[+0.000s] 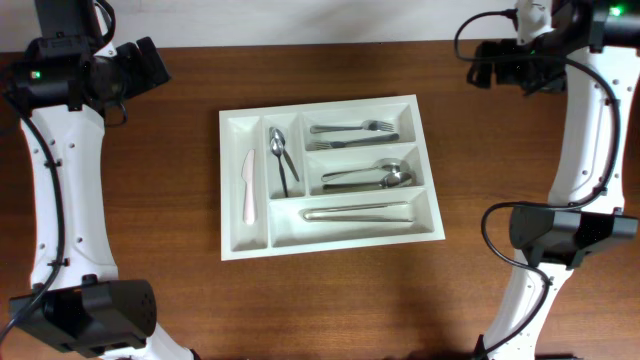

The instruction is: Pack container

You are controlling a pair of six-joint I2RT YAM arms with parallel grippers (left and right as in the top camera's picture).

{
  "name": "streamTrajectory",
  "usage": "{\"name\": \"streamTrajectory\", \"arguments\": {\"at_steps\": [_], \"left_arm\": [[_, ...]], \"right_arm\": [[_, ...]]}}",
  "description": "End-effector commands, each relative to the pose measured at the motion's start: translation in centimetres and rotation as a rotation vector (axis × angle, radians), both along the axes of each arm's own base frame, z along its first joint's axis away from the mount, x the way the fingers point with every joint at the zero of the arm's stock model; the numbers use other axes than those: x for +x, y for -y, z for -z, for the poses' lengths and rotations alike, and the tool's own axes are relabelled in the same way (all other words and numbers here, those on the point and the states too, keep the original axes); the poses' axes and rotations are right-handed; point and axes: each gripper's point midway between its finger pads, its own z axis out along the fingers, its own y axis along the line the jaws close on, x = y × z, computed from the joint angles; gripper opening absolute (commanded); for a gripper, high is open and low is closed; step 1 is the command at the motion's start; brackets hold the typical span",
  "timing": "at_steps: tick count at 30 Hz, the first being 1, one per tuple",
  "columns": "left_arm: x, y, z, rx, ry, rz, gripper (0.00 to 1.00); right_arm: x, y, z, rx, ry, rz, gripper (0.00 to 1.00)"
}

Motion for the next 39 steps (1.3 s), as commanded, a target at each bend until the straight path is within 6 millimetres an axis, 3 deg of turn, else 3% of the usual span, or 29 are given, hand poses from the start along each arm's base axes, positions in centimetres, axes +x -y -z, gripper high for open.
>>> {"name": "streamTrajectory", "arguments": {"at_steps": [1,17,19,24,28,32,35,36,39], "left_arm": [[0.1,-0.2,-0.1,0.013,0.001,0.003,0.99],[0.1,-0.2,-0.1,0.013,0.001,0.002,0.99],[0.1,-0.2,-0.1,0.013,0.001,0.003,0.99],[0.1,-0.2,-0.1,0.013,0.001,0.003,0.99],[0.1,-0.2,-0.1,0.013,0.001,0.003,0.99],[0.1,-0.2,-0.1,0.013,0.001,0.003,0.99],[0.1,-0.2,-0.1,0.013,0.001,0.003,0.99],[0.1,-0.2,-0.1,0.013,0.001,0.003,0.99],[0.1,-0.2,-0.1,0.013,0.001,0.003,0.99]], "right_arm": [[-0.3,1.2,-0.5,0.011,0.009,0.044,0.99],[-0.2,1.7,-0.4,0.011,0.006,0.055,0.99],[-0.5,1.6,-1.2,0.008,0.024,0.054,0.99],[-3.0,0.5,-7.0,-0.012,0.160,0.038,0.99],[-6.8,-0.7,-13.1,-0.033,0.312,0.024,0.99],[-12.0,-2.7,-19.1,-0.049,0.483,-0.011,0.99],[-17.1,-4.7,-23.1,-0.050,0.621,-0.060,0.99],[-19.8,-5.8,-24.6,-0.045,0.681,-0.093,0.99],[-23.8,-6.8,-28.6,-0.102,0.882,-0.166,0.99]]}}
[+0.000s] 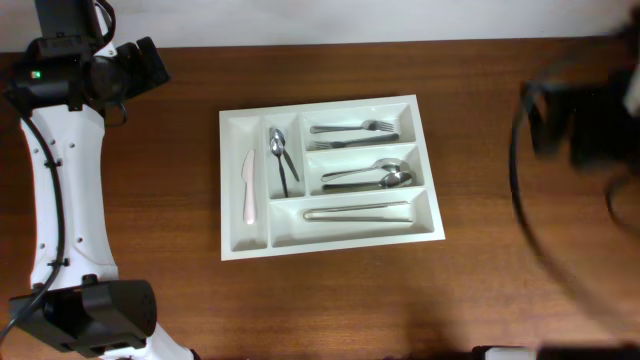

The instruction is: Pack container

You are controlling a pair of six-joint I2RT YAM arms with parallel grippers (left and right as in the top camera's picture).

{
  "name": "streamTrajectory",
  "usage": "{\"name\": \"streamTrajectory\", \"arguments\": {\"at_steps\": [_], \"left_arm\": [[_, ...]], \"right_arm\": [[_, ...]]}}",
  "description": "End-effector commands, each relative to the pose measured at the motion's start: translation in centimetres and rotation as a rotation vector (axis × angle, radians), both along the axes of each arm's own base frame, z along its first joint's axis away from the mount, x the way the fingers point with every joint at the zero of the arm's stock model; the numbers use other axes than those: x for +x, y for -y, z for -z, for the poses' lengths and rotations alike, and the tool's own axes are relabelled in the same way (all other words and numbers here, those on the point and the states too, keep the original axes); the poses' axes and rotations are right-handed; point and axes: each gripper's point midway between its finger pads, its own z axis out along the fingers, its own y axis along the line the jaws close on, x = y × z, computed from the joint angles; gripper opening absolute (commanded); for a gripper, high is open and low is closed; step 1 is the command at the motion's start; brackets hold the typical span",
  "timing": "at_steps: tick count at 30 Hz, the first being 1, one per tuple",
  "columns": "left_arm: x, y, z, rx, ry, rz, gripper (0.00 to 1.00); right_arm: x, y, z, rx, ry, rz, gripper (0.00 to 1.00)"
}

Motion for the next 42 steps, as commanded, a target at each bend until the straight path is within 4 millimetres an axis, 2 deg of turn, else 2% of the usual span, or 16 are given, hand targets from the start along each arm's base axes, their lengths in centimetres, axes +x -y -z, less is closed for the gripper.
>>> {"name": "streamTrajectory", "arguments": {"at_steps": [1,4,6,9,12,16,25,30,31,42], "left_arm": [[0.1,-0.2,-0.1,0.013,0.001,0.003,0.99],[0.1,-0.2,-0.1,0.013,0.001,0.003,0.99],[0.1,-0.2,-0.1,0.013,0.001,0.002,0.99],[0.1,-0.2,-0.1,0.013,0.001,0.003,0.99],[0.1,-0.2,-0.1,0.013,0.001,0.003,0.99],[0.1,-0.2,-0.1,0.013,0.001,0.003,0.99],[0.1,-0.2,-0.1,0.013,0.001,0.002,0.99],[0.1,-0.2,-0.1,0.013,0.001,0.003,0.99],[0.1,-0.2,-0.1,0.013,0.001,0.003,0.99],[0.1,-0.2,-0.1,0.013,0.001,0.003,0.99]], "right_arm": [[-4.9,-1.0,-3.8,-0.050,0.201,-0.054,0.99],[-9.0,-0.7,-6.6,-0.054,0.388,-0.037,0.99],[-11.3,0.0,-7.8,-0.060,0.505,0.003,0.99],[-13.9,0.6,-7.9,-0.059,0.643,0.041,0.99],[-15.7,0.7,-6.3,-0.055,0.748,0.048,0.99],[-15.5,1.3,-1.5,-0.053,0.801,0.082,0.99],[-8.4,1.6,15.7,-0.069,0.627,0.106,0.99],[-5.9,1.6,22.7,-0.075,0.563,0.106,0.99],[-4.9,1.5,24.8,-0.076,0.527,0.104,0.99],[-1.6,1.5,32.5,-0.078,0.495,0.111,0.99]]}}
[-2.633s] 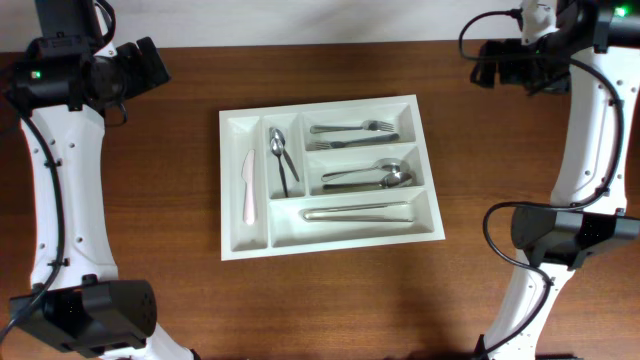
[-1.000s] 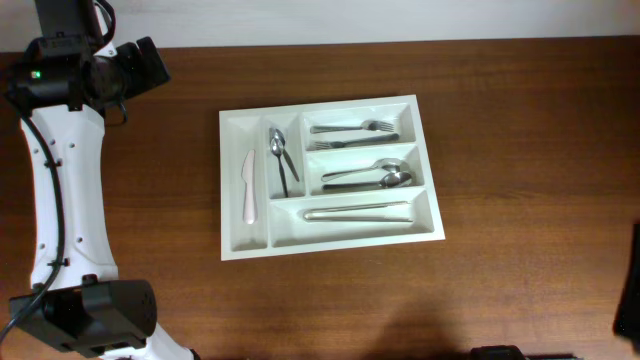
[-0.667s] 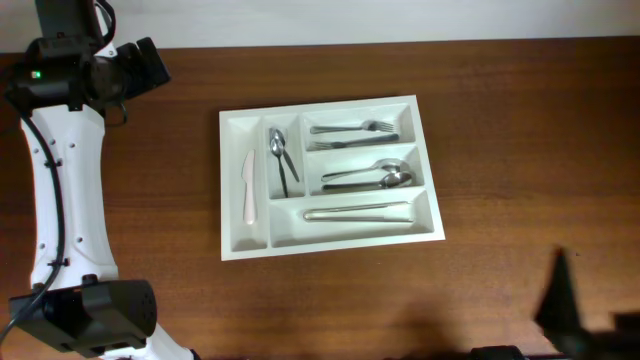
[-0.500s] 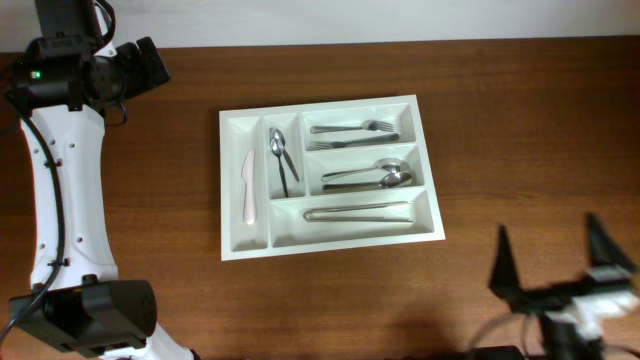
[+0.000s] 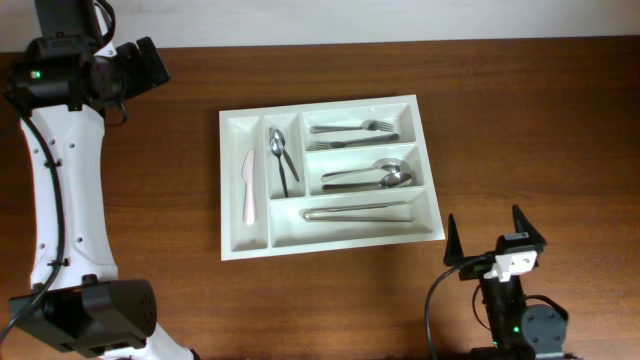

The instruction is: Pack container

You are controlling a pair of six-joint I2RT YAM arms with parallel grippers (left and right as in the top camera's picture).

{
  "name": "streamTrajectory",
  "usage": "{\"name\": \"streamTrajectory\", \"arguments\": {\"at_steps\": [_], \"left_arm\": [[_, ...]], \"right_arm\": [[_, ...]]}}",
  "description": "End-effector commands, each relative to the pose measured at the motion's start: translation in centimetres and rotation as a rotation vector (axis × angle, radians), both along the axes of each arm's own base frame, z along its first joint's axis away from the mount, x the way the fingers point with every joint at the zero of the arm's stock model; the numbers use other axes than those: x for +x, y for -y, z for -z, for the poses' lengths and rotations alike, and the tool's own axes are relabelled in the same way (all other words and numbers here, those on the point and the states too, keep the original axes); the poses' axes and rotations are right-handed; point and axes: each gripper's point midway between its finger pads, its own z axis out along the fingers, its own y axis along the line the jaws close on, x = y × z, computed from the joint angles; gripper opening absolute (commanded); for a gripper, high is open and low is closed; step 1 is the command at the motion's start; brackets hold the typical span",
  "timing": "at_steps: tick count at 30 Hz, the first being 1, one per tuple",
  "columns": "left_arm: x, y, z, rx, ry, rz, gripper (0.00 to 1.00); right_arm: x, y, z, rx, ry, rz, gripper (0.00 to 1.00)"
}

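A white cutlery tray (image 5: pixel 330 101) lies in the middle of the wooden table. It holds a white knife (image 5: pixel 247 187) in the left slot, two small spoons (image 5: pixel 281 158) beside it, forks (image 5: pixel 350 130) at the top, spoons (image 5: pixel 370 176) below them, and a long metal utensil (image 5: pixel 358 211) in the bottom slot. My right gripper (image 5: pixel 488 236) stands open and empty near the front edge, just below the tray's right corner. My left arm (image 5: pixel 60 150) stretches along the left side; its dark end (image 5: pixel 138 66) sits at the far left, with no fingers visible.
Bare brown wood surrounds the tray on all sides. The right arm's base (image 5: pixel 520 325) sits at the front edge on the right. The left arm's base (image 5: pixel 85 312) sits at the front left.
The right arm was a blur at the right edge. Now it sits still and folded at the front right, its gripper open. The tray, its contents and the left arm are unchanged.
At first the right arm was raised along the right side, reaching to the far right corner, with the tray filled as now. Then it was a blur at the right edge. Now it sits folded at the front right. The left arm stayed put throughout.
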Motion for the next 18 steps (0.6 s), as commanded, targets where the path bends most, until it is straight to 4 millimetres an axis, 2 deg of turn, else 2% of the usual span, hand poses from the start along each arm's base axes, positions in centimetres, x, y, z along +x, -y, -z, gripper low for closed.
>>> {"name": "streamTrajectory", "arguments": {"at_steps": [1,5,13,18], "left_arm": [[0.1,-0.2,-0.1,0.013,0.001,0.003,0.99],[0.1,-0.2,-0.1,0.013,0.001,0.003,0.99],[0.1,-0.2,-0.1,0.013,0.001,0.003,0.99],[0.1,-0.2,-0.1,0.013,0.001,0.003,0.99]], "right_arm": [[0.6,0.2,2.9,0.009,-0.030,0.014,0.99],[0.7,0.3,4.0,0.007,-0.060,0.021,0.99],[0.7,0.5,4.4,0.007,-0.076,0.034,0.99],[0.7,0.6,5.9,0.004,-0.138,0.035,0.99]]}}
